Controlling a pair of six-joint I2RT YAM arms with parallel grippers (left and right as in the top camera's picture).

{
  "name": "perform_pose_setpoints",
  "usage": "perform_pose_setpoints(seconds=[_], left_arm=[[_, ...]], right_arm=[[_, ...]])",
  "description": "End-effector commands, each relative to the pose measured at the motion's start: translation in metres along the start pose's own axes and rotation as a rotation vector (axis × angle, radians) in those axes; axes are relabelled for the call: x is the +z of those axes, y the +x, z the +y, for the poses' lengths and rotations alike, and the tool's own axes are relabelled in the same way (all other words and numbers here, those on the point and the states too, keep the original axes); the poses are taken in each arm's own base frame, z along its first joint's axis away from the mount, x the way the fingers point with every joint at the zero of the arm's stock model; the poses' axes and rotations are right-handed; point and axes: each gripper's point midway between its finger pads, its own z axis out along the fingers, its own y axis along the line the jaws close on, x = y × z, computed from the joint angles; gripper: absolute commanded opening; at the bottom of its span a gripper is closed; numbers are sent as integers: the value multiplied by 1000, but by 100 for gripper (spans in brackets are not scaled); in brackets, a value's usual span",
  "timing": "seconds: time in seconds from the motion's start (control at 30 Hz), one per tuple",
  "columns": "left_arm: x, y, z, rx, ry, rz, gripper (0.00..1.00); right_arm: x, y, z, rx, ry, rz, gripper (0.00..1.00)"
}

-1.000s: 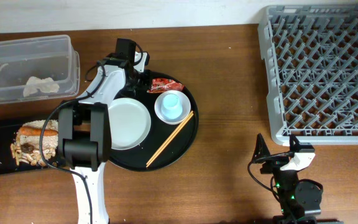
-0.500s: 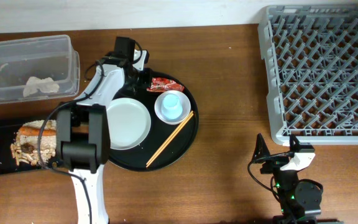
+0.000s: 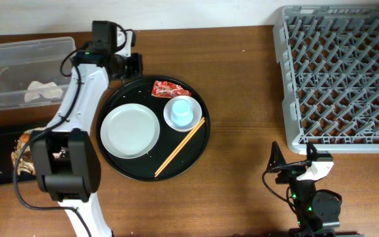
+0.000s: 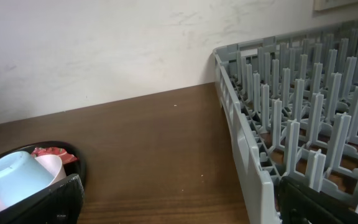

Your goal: Sort waste into correct bins and load items into the dishwasher rack

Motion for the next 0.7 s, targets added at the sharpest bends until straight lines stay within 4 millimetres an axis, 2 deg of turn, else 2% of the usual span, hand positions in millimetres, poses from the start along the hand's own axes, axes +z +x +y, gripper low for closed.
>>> perform_pose_setpoints(seconds=[0.0, 0.1, 0.23, 0.3, 0.43, 0.67], left_arm=[[-8, 10, 1, -33, 3, 44, 37], [16, 28, -1, -36, 6, 112, 39], [52, 55, -18, -4, 113, 204, 39], [66, 63, -21, 1, 126, 226, 39], [84, 69, -23, 10, 130, 234, 41], [89, 59, -18, 24, 115, 187, 43]], right_arm=[[0, 3, -1, -10, 5, 3, 98], [0, 3, -1, -10, 5, 3, 98], [0, 3, -1, -10, 5, 3, 98], [0, 3, -1, -10, 5, 3, 98], [0, 3, -1, -10, 5, 3, 98], [0, 3, -1, -10, 5, 3, 98]])
